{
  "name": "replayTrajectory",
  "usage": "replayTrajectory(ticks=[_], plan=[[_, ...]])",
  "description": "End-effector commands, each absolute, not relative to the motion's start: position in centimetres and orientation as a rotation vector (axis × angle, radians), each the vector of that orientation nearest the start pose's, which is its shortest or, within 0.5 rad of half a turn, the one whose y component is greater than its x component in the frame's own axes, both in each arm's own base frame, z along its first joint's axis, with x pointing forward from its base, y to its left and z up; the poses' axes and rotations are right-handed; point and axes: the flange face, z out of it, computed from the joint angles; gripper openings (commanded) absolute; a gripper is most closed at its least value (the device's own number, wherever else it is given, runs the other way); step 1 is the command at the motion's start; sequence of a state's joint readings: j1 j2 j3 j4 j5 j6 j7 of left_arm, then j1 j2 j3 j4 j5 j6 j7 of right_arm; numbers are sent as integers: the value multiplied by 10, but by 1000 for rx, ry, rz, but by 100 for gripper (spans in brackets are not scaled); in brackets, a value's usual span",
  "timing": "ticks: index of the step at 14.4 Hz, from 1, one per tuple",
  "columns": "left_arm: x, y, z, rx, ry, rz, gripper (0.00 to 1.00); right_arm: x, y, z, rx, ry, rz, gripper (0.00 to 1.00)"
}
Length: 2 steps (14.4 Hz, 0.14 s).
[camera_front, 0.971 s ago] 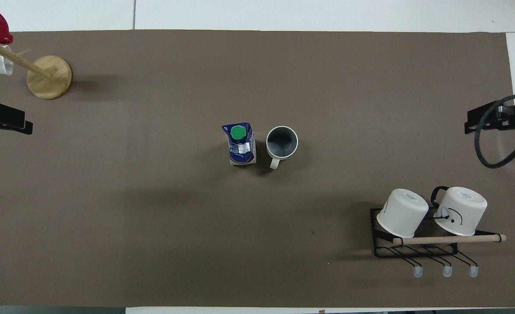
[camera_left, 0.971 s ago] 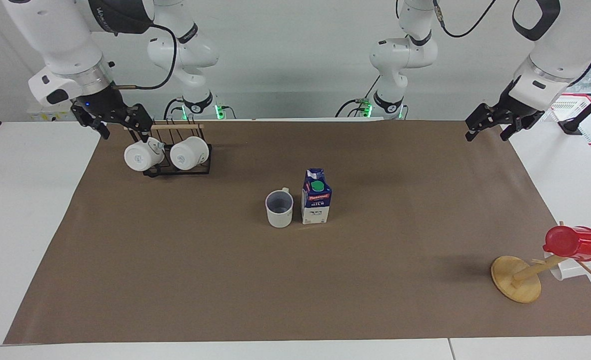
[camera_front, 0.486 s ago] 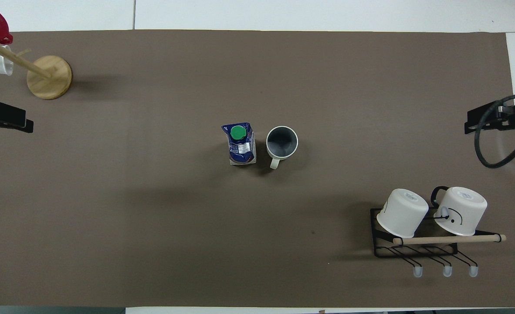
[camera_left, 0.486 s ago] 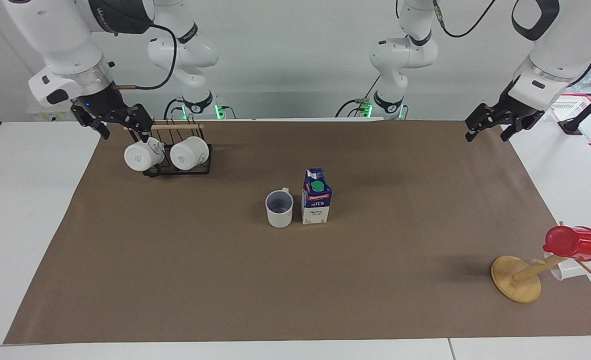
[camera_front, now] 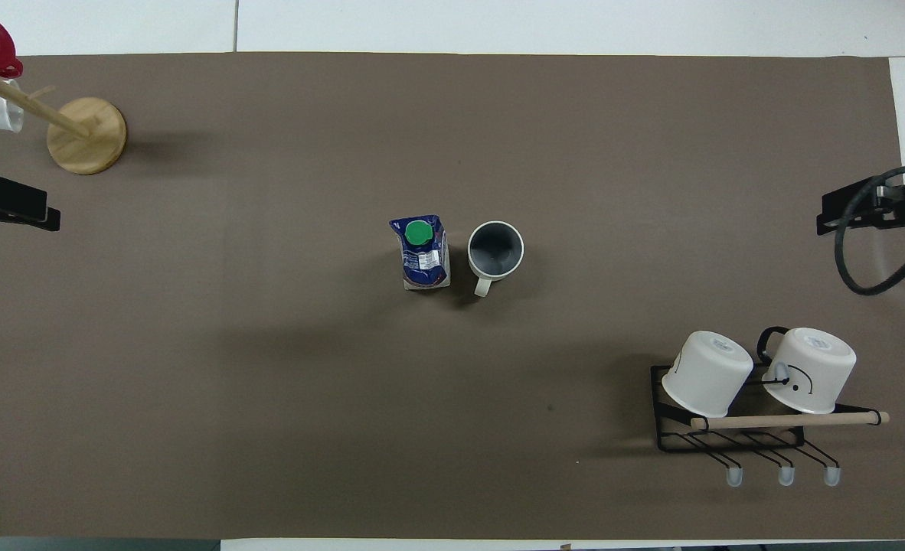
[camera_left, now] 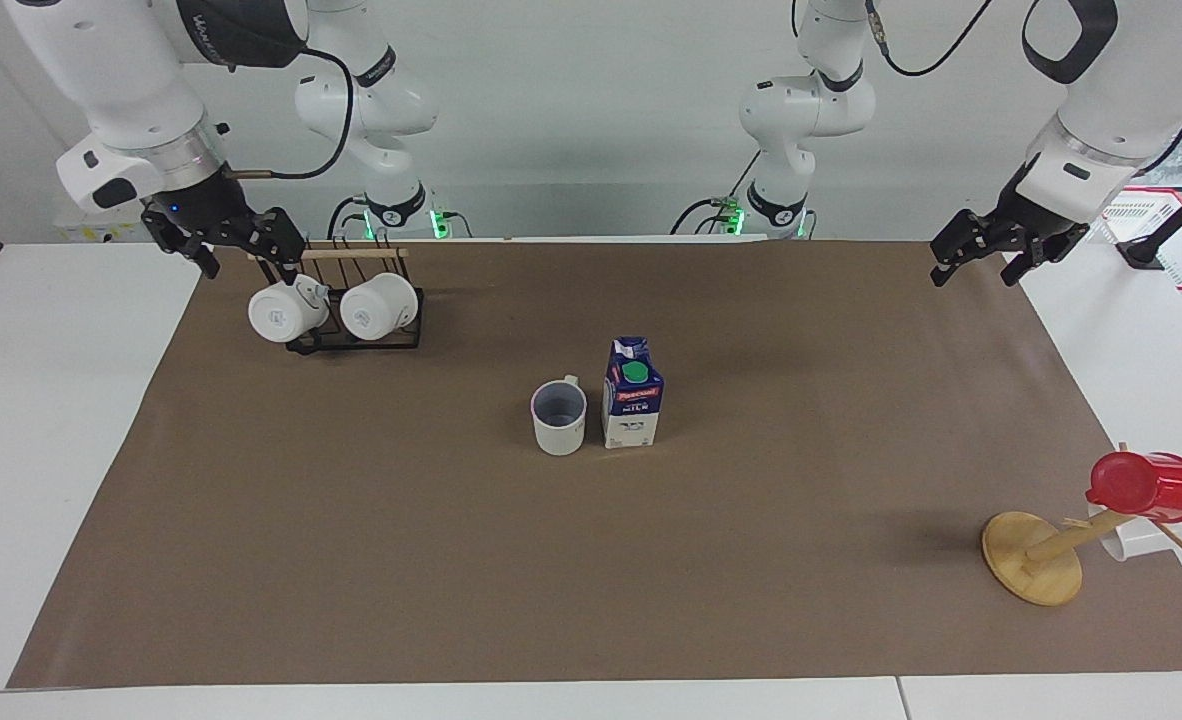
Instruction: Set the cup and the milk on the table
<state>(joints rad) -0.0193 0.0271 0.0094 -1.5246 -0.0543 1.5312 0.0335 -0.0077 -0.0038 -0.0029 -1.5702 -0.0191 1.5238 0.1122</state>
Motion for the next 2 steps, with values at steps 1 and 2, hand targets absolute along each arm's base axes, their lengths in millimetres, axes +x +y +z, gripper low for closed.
replayTrajectory(ticks=[1,2], plan=[[560,-10,628,-3179,75,26,100,543,-12,623,-3146,176,36,100],[560,-12,628,-3179,77,29,100,544,-12,624,-3147,174,33,100]])
